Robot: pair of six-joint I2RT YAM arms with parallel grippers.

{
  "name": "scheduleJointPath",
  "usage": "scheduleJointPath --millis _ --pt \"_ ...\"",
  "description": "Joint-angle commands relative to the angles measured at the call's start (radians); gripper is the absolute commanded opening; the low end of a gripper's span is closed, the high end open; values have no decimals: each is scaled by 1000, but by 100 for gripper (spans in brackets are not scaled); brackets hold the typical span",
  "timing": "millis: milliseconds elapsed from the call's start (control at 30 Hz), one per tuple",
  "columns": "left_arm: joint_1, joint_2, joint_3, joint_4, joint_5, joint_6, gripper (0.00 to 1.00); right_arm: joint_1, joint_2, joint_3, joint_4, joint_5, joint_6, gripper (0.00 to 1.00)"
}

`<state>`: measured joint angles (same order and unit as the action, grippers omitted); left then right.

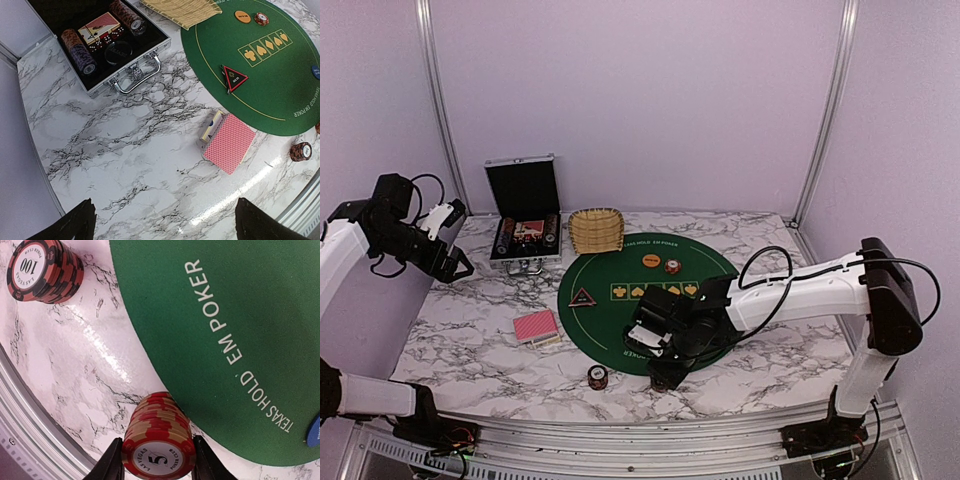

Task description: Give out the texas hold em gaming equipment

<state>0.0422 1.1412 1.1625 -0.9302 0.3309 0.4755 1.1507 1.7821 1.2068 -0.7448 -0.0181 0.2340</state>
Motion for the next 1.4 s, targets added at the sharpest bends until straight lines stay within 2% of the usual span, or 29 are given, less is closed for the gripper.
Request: scheduleJointPath --millis 0,300,667,1067,1367 --pt "-2 -23 25 -36 -4 -5 99 3 -10 32 -11 13 0 29" --pt "-2 -28 26 -36 -7 -5 99 3 -16 73 -42 29 -4 12" --pt "-2 -27 32 -38 -2 -4 99 -7 32 257 -91 59 -23 8" --pt "-2 -35 45 -45 0 -2 99 -80 389 649 -31 44 -71 8" --pt "-2 -46 36 -48 4 1 99 -109 646 938 -14 29 -48 9"
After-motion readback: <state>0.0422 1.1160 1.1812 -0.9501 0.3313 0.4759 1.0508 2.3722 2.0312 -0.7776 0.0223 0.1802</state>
